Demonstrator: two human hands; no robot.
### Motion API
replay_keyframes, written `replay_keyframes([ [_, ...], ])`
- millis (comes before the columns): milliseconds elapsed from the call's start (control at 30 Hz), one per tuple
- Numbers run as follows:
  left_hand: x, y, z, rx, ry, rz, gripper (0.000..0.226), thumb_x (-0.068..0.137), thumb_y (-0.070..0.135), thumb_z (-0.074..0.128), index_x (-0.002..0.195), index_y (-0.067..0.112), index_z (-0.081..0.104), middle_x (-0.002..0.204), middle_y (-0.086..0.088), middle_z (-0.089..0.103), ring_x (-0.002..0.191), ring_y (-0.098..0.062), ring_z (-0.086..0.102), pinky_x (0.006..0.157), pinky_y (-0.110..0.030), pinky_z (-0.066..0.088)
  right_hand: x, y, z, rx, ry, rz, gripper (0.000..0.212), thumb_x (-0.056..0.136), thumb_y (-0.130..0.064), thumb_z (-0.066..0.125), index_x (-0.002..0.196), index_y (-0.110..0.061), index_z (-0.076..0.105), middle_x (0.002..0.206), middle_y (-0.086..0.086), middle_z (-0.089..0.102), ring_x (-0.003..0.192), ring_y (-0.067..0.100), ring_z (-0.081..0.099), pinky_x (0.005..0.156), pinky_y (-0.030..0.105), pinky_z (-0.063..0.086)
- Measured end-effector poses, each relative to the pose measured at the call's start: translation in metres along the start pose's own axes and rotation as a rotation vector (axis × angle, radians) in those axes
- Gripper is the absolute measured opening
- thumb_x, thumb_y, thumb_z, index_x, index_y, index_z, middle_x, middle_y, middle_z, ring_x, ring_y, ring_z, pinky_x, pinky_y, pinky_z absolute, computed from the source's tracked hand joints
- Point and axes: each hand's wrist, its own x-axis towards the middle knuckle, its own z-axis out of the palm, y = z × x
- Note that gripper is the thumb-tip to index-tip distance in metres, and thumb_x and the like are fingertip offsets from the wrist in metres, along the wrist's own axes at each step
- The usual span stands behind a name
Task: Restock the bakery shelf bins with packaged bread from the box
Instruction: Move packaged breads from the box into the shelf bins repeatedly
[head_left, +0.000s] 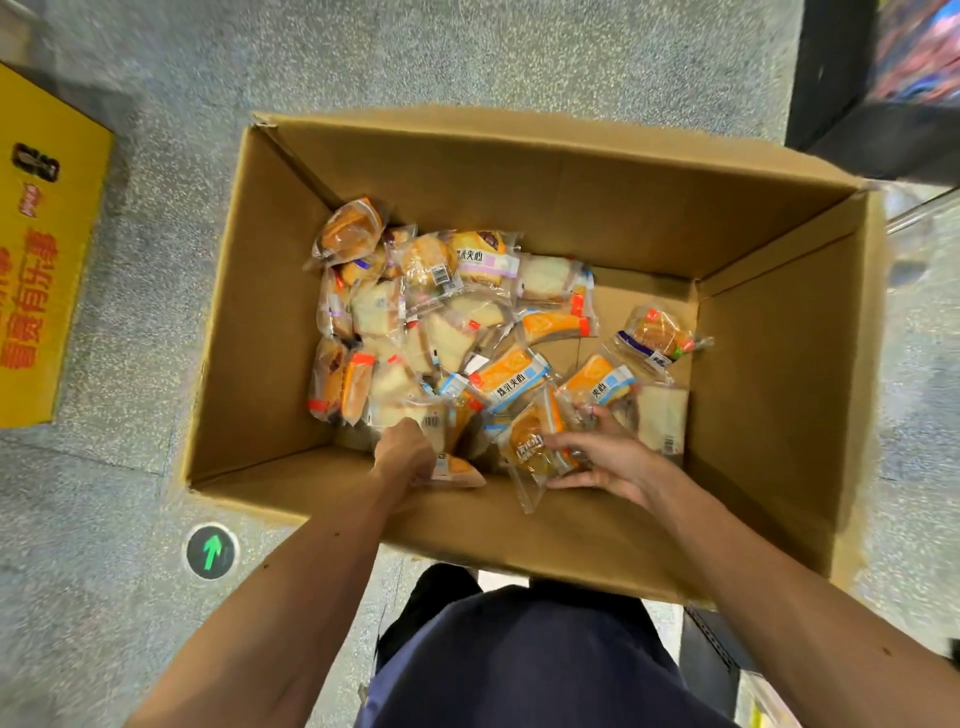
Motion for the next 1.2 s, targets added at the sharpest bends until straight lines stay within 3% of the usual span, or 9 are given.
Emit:
replay_keyframes([
  [233,-0.057,0.013,-0.055,-0.074,0.103,0.307,0.022,0.086,0.005,0.064,0.104,-0.001,0.073,0.103,-0.014,0.074,0.095,-0.029,0.070,0.083,-0.038,0.059,-0.039,-0.001,0.011,-0.008,0.027,-0.041,0.100,0.074,0.007,0.079,0.150,-0.031,0.026,0.138,0.006,0.055,0.114,0.033,0.062,0.083,0.063,0.056],
  [367,-0.108,0.012,-0.114,-0.211,0.173,0.601,0.015,0.092,0.011,0.065,0.098,0.005,0.078,0.088,-0.003,0.072,0.075,-0.007,0.061,0.058,-0.010,0.046,-0.083,-0.016,0.024,0.045,0.034,-0.100,0.115,0.072,0.007,0.079,0.156,-0.033,0.012,0.155,0.008,0.037,0.131,0.035,0.049,0.076,0.055,0.060],
  [467,-0.148,0.007,-0.159,-0.404,0.189,0.820,0.020,0.085,-0.002,0.071,0.097,0.013,0.078,0.083,-0.001,0.072,0.067,0.000,0.057,0.066,-0.013,0.046,-0.118,-0.030,0.029,0.093,0.043,-0.220,0.096,0.078,0.008,0.076,0.151,-0.028,0.025,0.143,0.013,0.044,0.121,0.032,0.051,0.078,0.059,0.059],
  [600,-0.209,-0.004,-0.208,-0.591,0.105,1.125,0.029,0.084,-0.007,0.071,0.106,0.011,0.072,0.069,0.000,0.064,0.067,-0.007,0.052,0.069,-0.020,0.044,-0.177,-0.048,0.050,0.200,0.058,-0.404,0.079,0.075,0.004,0.074,0.143,-0.012,0.038,0.122,0.019,0.060,0.072,0.024,0.074,0.059,0.052,0.060],
  [733,-0.252,-0.012,-0.226,-0.642,0.047,1.344,0.038,0.083,-0.013,0.066,0.118,0.002,0.064,0.098,0.002,0.066,0.077,0.008,0.063,0.077,-0.008,0.049,-0.262,-0.043,0.082,0.264,-0.001,-0.657,0.028,0.087,-0.003,0.061,0.114,-0.012,0.057,0.092,0.012,0.074,0.069,0.026,0.075,0.058,0.046,0.062],
  [833,-0.277,-0.007,-0.220,-0.714,-0.054,1.374,0.023,0.088,-0.008,0.064,0.101,0.010,0.072,0.089,0.013,0.072,0.074,0.005,0.065,0.069,-0.014,0.050,-0.318,-0.021,0.095,0.318,-0.009,-0.813,0.025,0.076,-0.009,0.064,0.100,-0.013,0.066,0.093,0.013,0.076,0.081,0.030,0.075,0.075,0.049,0.062],
  [933,-0.311,0.010,-0.203,-0.830,-0.202,1.375,0.022,0.091,-0.007,0.060,0.095,0.014,0.066,0.077,0.008,0.071,0.070,-0.010,0.061,0.059,-0.023,0.048,-0.362,0.008,0.092,0.370,0.065,-0.890,0.028,0.076,-0.008,0.064,0.104,-0.011,0.067,0.100,0.014,0.075,0.089,0.032,0.073,0.071,0.047,0.062],
  [1100,-0.388,0.040,-0.155,-0.855,-0.524,1.335,0.023,0.082,0.003,0.070,0.102,0.012,0.064,0.101,-0.015,0.066,0.078,-0.020,0.068,0.070,-0.034,0.059,-0.426,0.075,0.064,0.439,0.173,-1.035,0.055,0.055,-0.008,0.081,0.107,-0.007,0.064,0.101,0.017,0.074,0.088,0.034,0.074,0.073,0.054,0.061],
  [1200,-0.428,0.060,-0.123,-0.792,-0.577,1.351,0.051,0.064,0.013,0.085,0.110,0.015,0.063,0.132,-0.014,0.060,0.106,-0.027,0.068,0.074,-0.037,0.062,-0.456,0.124,0.035,0.519,0.243,-1.150,0.102,0.036,-0.008,0.099,0.123,-0.022,0.049,0.118,0.023,0.063,0.091,0.037,0.073,0.067,0.055,0.060],
])
